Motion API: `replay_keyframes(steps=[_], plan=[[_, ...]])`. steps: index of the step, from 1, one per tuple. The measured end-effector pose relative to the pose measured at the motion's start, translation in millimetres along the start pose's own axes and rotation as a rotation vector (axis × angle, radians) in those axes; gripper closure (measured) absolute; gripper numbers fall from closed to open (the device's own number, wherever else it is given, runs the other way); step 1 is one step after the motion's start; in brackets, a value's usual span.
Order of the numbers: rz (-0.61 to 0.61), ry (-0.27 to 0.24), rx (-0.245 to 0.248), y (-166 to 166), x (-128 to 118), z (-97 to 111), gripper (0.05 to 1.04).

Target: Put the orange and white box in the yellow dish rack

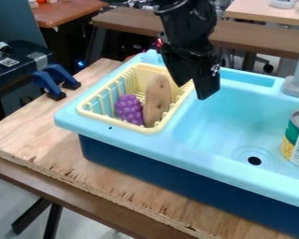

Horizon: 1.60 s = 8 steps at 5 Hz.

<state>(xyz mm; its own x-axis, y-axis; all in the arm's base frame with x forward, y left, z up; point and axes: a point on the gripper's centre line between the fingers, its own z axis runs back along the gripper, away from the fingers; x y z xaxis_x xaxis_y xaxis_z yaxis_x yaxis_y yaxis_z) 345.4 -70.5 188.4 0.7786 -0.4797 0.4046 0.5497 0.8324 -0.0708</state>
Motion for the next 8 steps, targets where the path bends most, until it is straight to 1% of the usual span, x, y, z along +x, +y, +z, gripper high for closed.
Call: replay_keyframes(steps=[1,2,3,4,5,6,7,8], plan=[[0.011,0.032,-0.015,0,-4,-11,0.078],[0.029,0.049,0.000,-11,11,-21,0.078],[-0.016,-0.029,-0.015,-31,30,-26,0.077],[0.004,-0.078,0.016,-54,52,-22,0.078],[0.045,-0.018,0.072,-87,65,-27,0.078],[0.060,-0.045,0.069,-114,72,-30,0.078],[0.066,-0.010,0.045,-127,79,-38,0.077],[0.066,0.037,0.019,-133,78,-50,0.078]])
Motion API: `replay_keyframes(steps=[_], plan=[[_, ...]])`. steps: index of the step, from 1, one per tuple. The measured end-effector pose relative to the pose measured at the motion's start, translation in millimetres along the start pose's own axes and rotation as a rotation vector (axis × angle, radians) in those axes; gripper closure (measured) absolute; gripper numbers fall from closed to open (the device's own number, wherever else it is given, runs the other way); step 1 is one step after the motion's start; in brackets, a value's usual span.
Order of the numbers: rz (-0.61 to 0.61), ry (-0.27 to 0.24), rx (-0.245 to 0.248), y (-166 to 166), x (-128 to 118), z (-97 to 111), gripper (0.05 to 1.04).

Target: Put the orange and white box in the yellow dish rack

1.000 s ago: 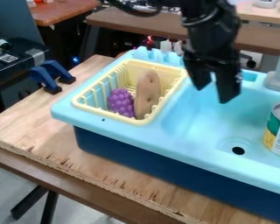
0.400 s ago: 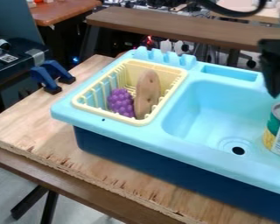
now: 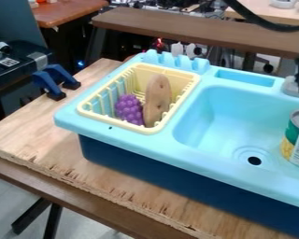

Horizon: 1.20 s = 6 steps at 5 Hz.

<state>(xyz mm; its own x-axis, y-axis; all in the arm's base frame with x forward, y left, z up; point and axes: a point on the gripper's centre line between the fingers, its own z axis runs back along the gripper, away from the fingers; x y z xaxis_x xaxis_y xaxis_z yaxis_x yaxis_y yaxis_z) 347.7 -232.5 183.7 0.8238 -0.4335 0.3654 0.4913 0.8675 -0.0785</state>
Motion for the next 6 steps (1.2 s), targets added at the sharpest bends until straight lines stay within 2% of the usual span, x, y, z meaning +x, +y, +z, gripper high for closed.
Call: replay_keyframes(steps=[3,4,5,6], plan=[[0.081,0.153,0.004,4,-7,-17,0.077],[0.092,0.152,-0.006,4,-7,-19,0.078],[0.094,0.169,-0.017,7,-9,-30,0.083],[0.104,0.185,-0.020,10,-20,-46,0.138]])
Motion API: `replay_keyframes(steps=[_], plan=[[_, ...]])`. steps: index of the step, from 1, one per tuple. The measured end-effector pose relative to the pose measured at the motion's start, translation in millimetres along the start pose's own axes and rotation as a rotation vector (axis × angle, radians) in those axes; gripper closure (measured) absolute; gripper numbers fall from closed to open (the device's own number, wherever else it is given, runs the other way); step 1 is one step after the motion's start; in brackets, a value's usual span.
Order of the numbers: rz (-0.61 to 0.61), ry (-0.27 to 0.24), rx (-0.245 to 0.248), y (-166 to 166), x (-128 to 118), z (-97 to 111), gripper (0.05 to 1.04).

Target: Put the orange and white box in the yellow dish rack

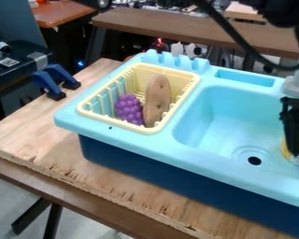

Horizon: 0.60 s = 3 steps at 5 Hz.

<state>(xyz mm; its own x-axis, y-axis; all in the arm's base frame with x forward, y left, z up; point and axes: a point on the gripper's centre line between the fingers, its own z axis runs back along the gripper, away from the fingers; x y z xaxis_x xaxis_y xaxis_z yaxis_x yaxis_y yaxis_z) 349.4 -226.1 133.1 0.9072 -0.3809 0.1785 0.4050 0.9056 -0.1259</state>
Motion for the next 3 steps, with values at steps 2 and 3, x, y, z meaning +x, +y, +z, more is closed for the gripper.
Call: replay_keyframes(steps=[2,3], plan=[[0.029,-0.045,-0.003,1.4,-4.3,-12.1,0.649],[0.013,-0.062,0.003,2.5,-4.8,-10.0,0.662]])
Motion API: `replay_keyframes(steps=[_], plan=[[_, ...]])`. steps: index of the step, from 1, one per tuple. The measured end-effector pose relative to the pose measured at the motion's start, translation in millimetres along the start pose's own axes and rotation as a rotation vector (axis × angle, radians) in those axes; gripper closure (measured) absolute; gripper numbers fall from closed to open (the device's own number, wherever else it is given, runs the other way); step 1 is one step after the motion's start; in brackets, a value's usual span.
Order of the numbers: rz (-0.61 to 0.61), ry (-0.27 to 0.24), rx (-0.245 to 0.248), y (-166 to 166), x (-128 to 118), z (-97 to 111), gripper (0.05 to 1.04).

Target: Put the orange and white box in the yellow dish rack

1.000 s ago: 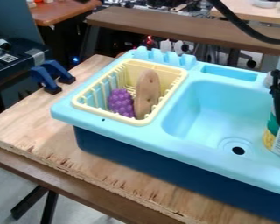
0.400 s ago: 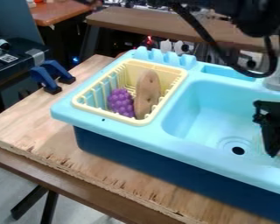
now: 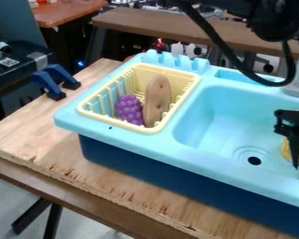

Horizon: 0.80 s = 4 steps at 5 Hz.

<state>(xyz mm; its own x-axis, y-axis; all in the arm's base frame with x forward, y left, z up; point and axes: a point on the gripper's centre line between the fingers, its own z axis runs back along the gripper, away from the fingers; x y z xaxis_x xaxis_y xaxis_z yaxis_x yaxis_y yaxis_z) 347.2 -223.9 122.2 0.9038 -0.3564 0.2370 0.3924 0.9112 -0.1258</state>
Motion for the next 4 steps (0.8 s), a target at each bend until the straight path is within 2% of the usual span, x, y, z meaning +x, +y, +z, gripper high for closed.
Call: replay_keyframes(steps=[2,3,4], plan=[[-0.045,-0.197,0.023,7,-1,70,0.662],[-0.036,-0.233,0.002,24,-9,101,0.662],[0.013,-0.216,0.018,51,-24,120,0.662]])
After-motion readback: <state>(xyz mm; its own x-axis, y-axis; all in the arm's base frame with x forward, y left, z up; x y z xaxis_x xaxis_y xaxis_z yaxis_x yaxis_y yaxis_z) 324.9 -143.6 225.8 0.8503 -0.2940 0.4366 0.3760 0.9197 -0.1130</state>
